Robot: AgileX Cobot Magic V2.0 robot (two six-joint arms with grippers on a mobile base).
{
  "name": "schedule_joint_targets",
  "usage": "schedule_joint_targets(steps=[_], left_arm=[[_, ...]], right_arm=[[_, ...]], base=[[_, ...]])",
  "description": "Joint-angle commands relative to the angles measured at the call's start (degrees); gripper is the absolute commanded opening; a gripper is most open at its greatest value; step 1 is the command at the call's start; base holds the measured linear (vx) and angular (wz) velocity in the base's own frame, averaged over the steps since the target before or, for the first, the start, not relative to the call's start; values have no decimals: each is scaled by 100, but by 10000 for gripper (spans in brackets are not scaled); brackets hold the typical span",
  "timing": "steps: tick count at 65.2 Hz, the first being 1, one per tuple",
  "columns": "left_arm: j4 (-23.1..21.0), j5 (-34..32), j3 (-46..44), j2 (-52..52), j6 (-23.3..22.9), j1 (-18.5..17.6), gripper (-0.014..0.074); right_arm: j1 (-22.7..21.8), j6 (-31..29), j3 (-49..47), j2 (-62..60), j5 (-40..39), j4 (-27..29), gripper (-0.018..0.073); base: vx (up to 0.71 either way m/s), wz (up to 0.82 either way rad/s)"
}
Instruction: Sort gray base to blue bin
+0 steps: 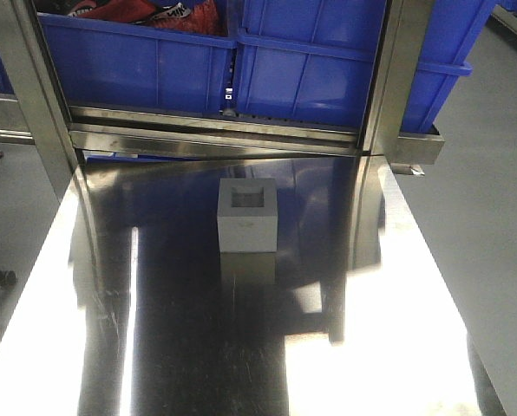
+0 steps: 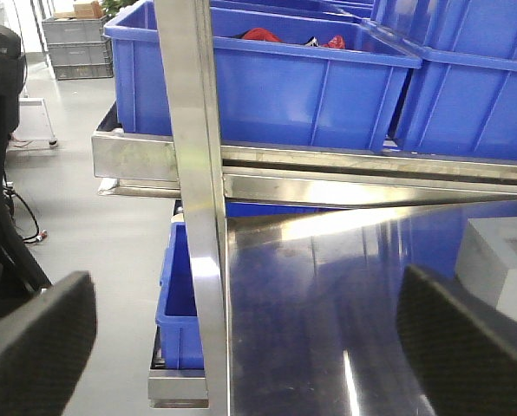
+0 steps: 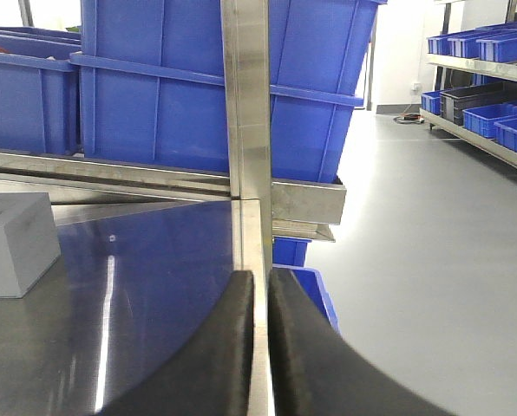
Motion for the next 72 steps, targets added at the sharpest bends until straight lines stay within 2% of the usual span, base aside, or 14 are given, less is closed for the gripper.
schedule_joint_targets(steps=[1, 9, 16, 23, 28, 36, 43, 58, 65, 72], left_arm=[[-80, -415, -200, 80, -62, 7, 712], [-351, -393, -200, 88, -335, 7, 673], [-523, -602, -237, 304, -56, 7, 642], [-986, -739, -584, 947, 606, -44, 627], [-1509, -676, -1082, 1599, 1324, -182, 627], [-2355, -462, -1949, 2783, 2333, -561, 627], [-2700, -366, -2654, 3850, 2853, -1000, 627], [-2689, -252, -4014, 5748, 2946, -1914, 627], [-2689, 0, -4731, 6537, 2498, -2115, 625], [-2689, 432, -5451, 7309, 2073, -2148, 625]], right_arm=[[-21, -38, -22, -50, -455, -37, -4], [-21, -38, -22, -50, -455, -37, -4], [-21, -38, -22, -50, -455, -37, -4], [-21, -38, -22, -50, -455, -37, -4], [-21, -38, -22, -50, -455, -37, -4], [-21, -38, -22, -50, -455, -37, -4], [-21, -38, -22, -50, -455, -37, -4], [-21, -38, -22, -50, -455, -37, -4], [-21, -38, -22, -50, -455, -37, -4], [-21, -38, -22, -50, -455, -37, -4]], base=[[0, 0], [0, 0], [0, 0], [0, 0], [0, 0], [0, 0], [0, 0], [0, 0], [0, 0], [0, 0]])
